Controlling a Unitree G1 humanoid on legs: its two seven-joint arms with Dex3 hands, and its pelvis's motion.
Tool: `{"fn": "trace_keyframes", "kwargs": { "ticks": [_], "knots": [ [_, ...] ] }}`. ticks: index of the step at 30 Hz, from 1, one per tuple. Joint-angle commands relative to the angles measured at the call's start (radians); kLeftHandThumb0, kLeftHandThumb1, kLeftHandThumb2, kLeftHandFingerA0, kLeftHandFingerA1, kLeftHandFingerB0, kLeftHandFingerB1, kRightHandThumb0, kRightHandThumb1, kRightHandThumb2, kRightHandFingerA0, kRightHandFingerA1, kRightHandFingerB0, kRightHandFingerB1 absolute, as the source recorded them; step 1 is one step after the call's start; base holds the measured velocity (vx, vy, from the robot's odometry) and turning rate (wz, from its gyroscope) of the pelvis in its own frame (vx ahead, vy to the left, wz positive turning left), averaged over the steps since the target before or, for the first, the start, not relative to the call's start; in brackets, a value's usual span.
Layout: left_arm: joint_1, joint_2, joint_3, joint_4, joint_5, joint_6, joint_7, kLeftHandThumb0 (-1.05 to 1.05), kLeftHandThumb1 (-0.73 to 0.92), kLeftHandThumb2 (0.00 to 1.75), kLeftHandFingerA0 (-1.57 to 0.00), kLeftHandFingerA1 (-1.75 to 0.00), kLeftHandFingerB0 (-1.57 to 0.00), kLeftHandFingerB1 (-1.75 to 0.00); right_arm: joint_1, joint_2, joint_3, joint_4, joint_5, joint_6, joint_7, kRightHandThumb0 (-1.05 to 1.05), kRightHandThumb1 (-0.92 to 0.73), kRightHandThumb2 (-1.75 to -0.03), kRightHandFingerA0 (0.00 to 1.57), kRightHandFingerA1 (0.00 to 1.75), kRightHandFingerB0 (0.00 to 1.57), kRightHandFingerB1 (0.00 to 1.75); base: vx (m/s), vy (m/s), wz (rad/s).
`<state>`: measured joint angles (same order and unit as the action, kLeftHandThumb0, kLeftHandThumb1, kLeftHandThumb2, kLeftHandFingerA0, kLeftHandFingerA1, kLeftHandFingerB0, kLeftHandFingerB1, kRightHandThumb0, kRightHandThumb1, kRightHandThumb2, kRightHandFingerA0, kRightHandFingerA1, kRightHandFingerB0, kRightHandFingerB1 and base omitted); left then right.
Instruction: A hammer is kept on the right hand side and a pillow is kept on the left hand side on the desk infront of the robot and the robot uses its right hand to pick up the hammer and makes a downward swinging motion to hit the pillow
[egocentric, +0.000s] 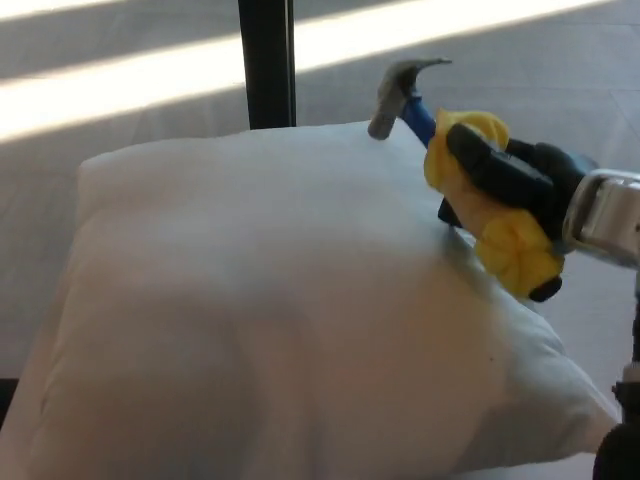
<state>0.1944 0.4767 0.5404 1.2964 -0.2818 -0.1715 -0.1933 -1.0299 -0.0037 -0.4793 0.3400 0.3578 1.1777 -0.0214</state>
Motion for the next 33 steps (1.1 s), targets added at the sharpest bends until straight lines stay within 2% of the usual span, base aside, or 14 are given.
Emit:
{"fn": "trace_keyframes", "kwargs": {
  "ticks": [1,3,4,9,14,16,17,20,23,25,26,28,32,33],
  "knots": [
    [0.012,0.018,0.005,-0.005,-0.007,0.011,-0.011,-0.80,0.78,0.64,-0.73,-0.54,-0.65,-0.48,-0.152,-0.048,-0.125,-0.081,0.116,0.131,-0.013,-0.30,-0.59,-1.18,1.07,1.75,0.81,1.54,0.00,0.000,0.00],
    [0.011,0.019,0.007,-0.006,-0.009,0.016,-0.009,-0.79,0.78,0.64,-0.74,-0.54,-0.65,-0.48,-0.168,-0.062,-0.155,-0.090,0.129,0.142,-0.007,-0.30,-0.59,-1.19,1.07,1.75,0.78,1.59,0.00,0.000,0.00],
    [0.015,0.021,0.006,-0.004,-0.008,0.017,-0.013,-0.79,0.81,0.64,-0.72,-0.55,-0.63,-0.47,-0.192,-0.088,-0.191,-0.081,0.137,0.151,-0.009,-0.32,-0.65,-1.19,1.08,1.75,0.73,1.73,0.00,0.000,0.00],
    [0.014,0.020,0.007,0.000,-0.006,0.013,-0.013,-0.79,0.80,0.65,-0.71,-0.54,-0.62,-0.48,-0.165,-0.185,-0.204,-0.069,0.137,0.107,0.031,-0.29,-0.63,-1.22,1.03,1.75,0.72,1.75,0.00,0.000,0.00],
    [0.022,0.033,-0.003,-0.006,0.004,0.001,-0.022,-0.78,0.82,0.65,-0.68,-0.54,-0.60,-0.48,-0.084,-0.267,-0.183,-0.027,0.083,0.040,0.014,-0.28,-0.76,-1.03,1.04,1.75,0.64,1.73,0.00,0.000,0.00],
    [0.019,0.034,-0.002,-0.006,0.002,0.012,-0.012,-0.81,0.81,0.64,-0.71,-0.54,-0.63,-0.48,-0.029,-0.307,-0.131,-0.007,0.052,-0.030,0.046,-0.25,-0.81,-1.01,1.06,1.75,0.68,1.73,0.00,0.000,0.00],
    [0.018,0.034,0.000,-0.001,0.001,0.012,-0.011,-0.78,0.81,0.64,-0.75,-0.54,-0.66,-0.48,-0.005,-0.324,-0.107,0.006,0.041,-0.072,0.063,-0.22,-0.74,-1.12,1.03,1.75,0.65,1.68,0.00,0.000,0.00],
    [0.022,0.030,0.001,-0.003,0.000,0.003,-0.007,-0.79,0.80,0.64,-0.75,-0.56,-0.70,-0.50,0.096,-0.390,-0.036,0.055,-0.033,-0.253,0.104,-0.19,-0.76,-1.00,0.92,1.75,0.59,1.60,0.00,0.000,0.00],
    [0.018,0.030,0.012,-0.002,-0.012,0.013,-0.009,-0.77,0.81,0.64,-0.73,-0.57,-0.68,-0.52,0.148,-0.421,0.000,0.089,-0.066,-0.361,0.141,-0.19,-0.72,-1.05,0.92,1.75,0.57,1.65,0.00,0.000,0.00],
    [0.020,0.032,0.001,-0.002,0.000,0.009,-0.005,-0.77,0.81,0.65,-0.71,-0.52,-0.66,-0.49,0.205,-0.435,0.056,0.067,-0.124,-0.453,0.131,-0.18,-0.59,-1.16,0.98,1.75,0.79,1.58,0.00,0.000,0.00],
    [0.022,0.031,0.007,-0.004,-0.007,0.005,-0.020,-0.76,0.82,0.65,-0.72,-0.55,-0.63,-0.49,0.257,-0.449,0.119,0.059,-0.188,-0.574,0.138,-0.15,-0.57,-1.17,0.98,1.75,0.82,1.59,0.00,0.000,0.00],
    [0.012,0.030,0.017,0.005,-0.015,0.014,-0.008,-0.77,0.79,0.64,-0.75,-0.55,-0.64,-0.48,0.313,-0.487,0.263,0.059,-0.335,-0.726,0.070,-0.14,-0.48,-1.16,0.96,1.75,0.80,1.60,0.00,0.000,0.00],
    [0.010,0.034,0.002,0.000,0.000,0.009,-0.002,-0.78,0.81,0.64,-0.76,-0.55,-0.65,-0.48,0.386,-0.523,0.386,0.048,-0.471,-0.864,-0.033,-0.10,-0.41,-1.22,0.92,1.75,0.82,1.54,0.00,0.000,0.00],
    [0.013,0.034,0.005,-0.005,-0.005,0.013,-0.011,-0.79,0.80,0.64,-0.74,-0.56,-0.66,-0.49,0.426,-0.539,0.423,0.031,-0.509,-0.904,-0.053,-0.21,-0.43,-1.19,1.24,1.44,1.00,1.28,0.00,0.000,0.00]
  ]
}}
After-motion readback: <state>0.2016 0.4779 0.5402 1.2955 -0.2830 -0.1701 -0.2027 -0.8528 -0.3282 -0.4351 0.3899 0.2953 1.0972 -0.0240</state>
